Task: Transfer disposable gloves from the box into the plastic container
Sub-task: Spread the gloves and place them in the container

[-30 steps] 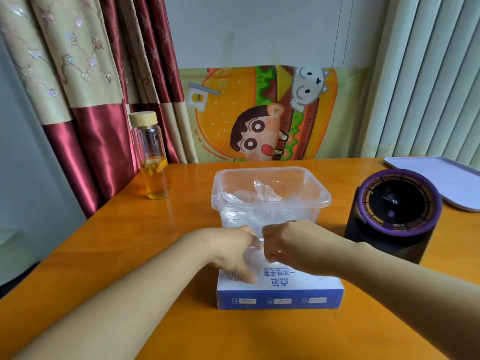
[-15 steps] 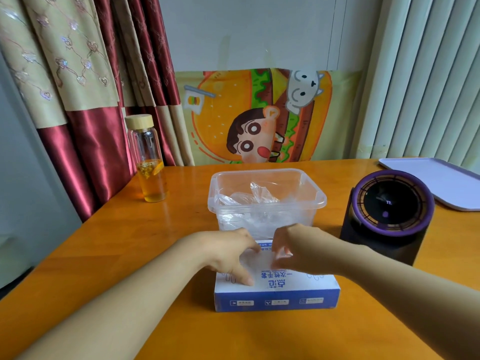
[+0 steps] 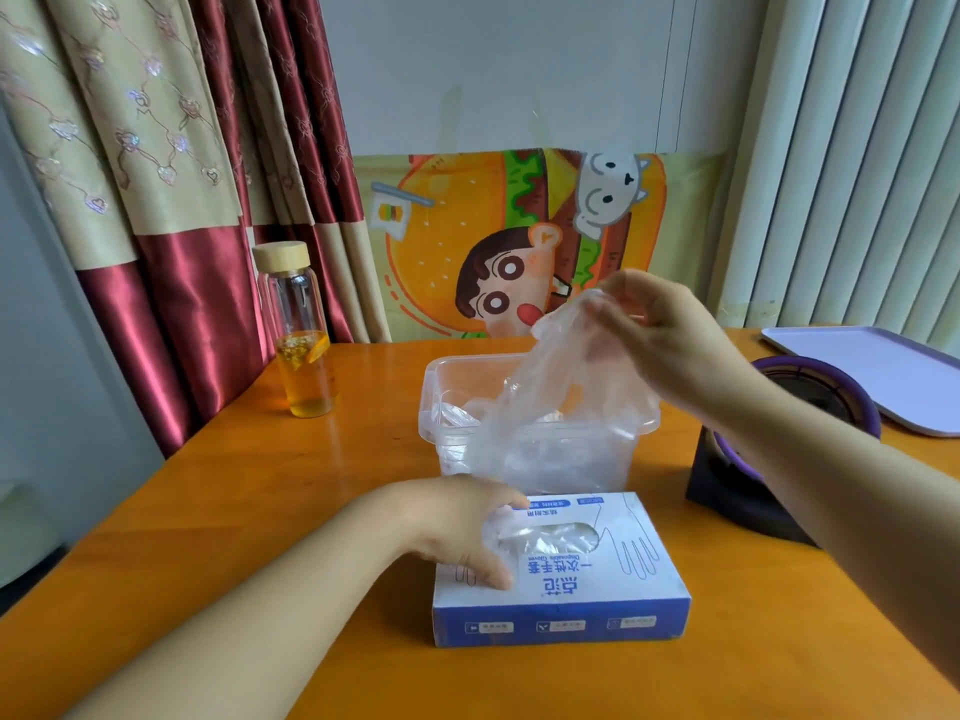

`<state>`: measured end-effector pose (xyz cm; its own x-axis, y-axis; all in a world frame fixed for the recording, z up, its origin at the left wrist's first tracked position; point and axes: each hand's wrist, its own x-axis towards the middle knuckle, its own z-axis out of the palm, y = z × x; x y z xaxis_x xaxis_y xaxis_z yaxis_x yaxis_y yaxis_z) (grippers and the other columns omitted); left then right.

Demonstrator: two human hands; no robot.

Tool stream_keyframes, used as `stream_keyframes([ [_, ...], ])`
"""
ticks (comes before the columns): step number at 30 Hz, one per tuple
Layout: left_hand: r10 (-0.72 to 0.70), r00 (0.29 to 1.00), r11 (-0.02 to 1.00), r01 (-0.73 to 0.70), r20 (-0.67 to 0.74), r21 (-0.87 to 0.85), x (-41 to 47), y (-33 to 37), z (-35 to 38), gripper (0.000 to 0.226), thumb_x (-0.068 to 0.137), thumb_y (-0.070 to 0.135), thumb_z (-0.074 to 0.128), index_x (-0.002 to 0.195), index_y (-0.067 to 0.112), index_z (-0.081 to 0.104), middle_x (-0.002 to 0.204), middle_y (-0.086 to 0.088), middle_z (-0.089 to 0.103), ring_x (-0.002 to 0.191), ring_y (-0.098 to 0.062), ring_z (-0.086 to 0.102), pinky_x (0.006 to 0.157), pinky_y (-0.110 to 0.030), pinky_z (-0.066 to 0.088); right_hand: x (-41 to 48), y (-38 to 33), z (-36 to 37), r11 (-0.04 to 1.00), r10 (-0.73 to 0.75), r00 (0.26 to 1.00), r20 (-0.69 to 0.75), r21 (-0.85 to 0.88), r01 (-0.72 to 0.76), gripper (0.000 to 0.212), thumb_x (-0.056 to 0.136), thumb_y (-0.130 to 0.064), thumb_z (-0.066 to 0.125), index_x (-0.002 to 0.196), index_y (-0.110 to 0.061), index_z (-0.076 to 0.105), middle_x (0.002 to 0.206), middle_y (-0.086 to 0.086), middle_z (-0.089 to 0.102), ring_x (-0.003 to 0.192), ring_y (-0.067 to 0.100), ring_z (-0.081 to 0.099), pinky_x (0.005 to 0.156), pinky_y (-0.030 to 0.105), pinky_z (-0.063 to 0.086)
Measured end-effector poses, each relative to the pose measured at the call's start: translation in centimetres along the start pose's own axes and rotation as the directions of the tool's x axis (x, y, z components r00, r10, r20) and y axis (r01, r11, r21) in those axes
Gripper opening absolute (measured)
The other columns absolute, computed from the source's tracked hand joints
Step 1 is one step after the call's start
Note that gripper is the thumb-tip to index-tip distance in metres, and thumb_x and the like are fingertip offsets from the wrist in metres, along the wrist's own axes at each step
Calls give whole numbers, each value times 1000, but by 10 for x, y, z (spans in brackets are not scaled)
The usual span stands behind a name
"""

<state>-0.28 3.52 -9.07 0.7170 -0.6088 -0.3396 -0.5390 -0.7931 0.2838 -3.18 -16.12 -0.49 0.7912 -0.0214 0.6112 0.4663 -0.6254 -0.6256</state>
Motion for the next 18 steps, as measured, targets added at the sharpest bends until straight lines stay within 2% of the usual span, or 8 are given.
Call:
stream_keyframes([
  [3, 89, 992, 937, -112, -84, -332, -6, -6, -10, 76, 79, 48, 72, 143, 35, 36, 147, 14, 42, 132, -6, 41, 106, -25, 35, 2, 0, -3, 996, 51, 996, 79, 71, -56, 12, 95, -28, 54, 90, -19, 61, 88, 1, 70, 85, 14, 67, 80, 34, 52],
  [5, 166, 971, 666, -237, -169, -707, -12, -13, -16, 83, 61, 60, 79, 134, 34, 48, 135, 12, 56, 127, -8, 49, 106, -30, 39, -1, 0, -2, 985, 103, 987, 121, 127, -118, 12, 94, -28, 56, 86, -20, 62, 82, 0, 71, 77, 11, 68, 75, 30, 54],
  [7, 187, 940, 357, -335, -285, -872, -13, -19, -23, 98, 45, 67, 82, 129, 26, 53, 128, 4, 63, 122, -15, 57, 99, -33, 47, -1, 2, 0, 988, 126, 981, 150, 75, -138, 17, 92, -30, 58, 88, -15, 65, 80, -5, 69, 70, 5, 65, 69, 22, 51],
  [9, 189, 918, 142, -376, -348, -916, -13, -18, -30, 106, 44, 64, 84, 133, 17, 51, 129, -5, 63, 119, -21, 59, 95, -35, 52, -1, 3, 3, 993, 114, 976, 186, -29, -110, 20, 89, -32, 61, 88, -13, 67, 76, -11, 67, 62, -4, 60, 61, 15, 46],
  [11, 155, 912, 16, -386, -379, -923, -14, -8, -36, 102, 51, 60, 84, 136, 13, 51, 129, -10, 62, 118, -26, 60, 98, -37, 50, -1, 2, 8, 994, 80, 968, 236, -98, -58, 14, 88, -33, 63, 86, -19, 66, 75, -17, 63, 59, -10, 57, 54, 8, 43],
  [15, -199, 848, -70, -513, -492, -856, -4, 16, -45, 40, 91, 30, 60, 123, 7, 62, 121, -14, 66, 107, -25, 66, 90, -34, 52, 0, -3, 14, 992, 50, 957, 287, -124, -15, 26, 87, -34, 64, 108, -20, 68, 88, -22, 61, 79, -11, 58, 65, 3, 44],
  [17, -316, 806, -131, -560, -501, -818, 3, 22, -50, 21, 97, 21, 52, 106, 9, 67, 118, -17, 67, 108, -29, 64, 91, -36, 51, 3, 3, 15, 989, 140, 960, 243, 14, -148, 45, 81, -39, 67, 123, -25, 59, 105, -16, 62, 91, -5, 60, 76, 7, 48],
  [18, -343, 793, -174, -581, -504, -795, 5, 24, -53, 17, 98, 19, 51, 98, 11, 66, 118, -18, 66, 107, -30, 64, 92, -38, 50, 3, 6, 14, 944, 245, 942, 228, 165, -286, 59, 76, -43, 69, 129, -24, 53, 113, -10, 62, 97, 2, 61, 85, 17, 51],
])
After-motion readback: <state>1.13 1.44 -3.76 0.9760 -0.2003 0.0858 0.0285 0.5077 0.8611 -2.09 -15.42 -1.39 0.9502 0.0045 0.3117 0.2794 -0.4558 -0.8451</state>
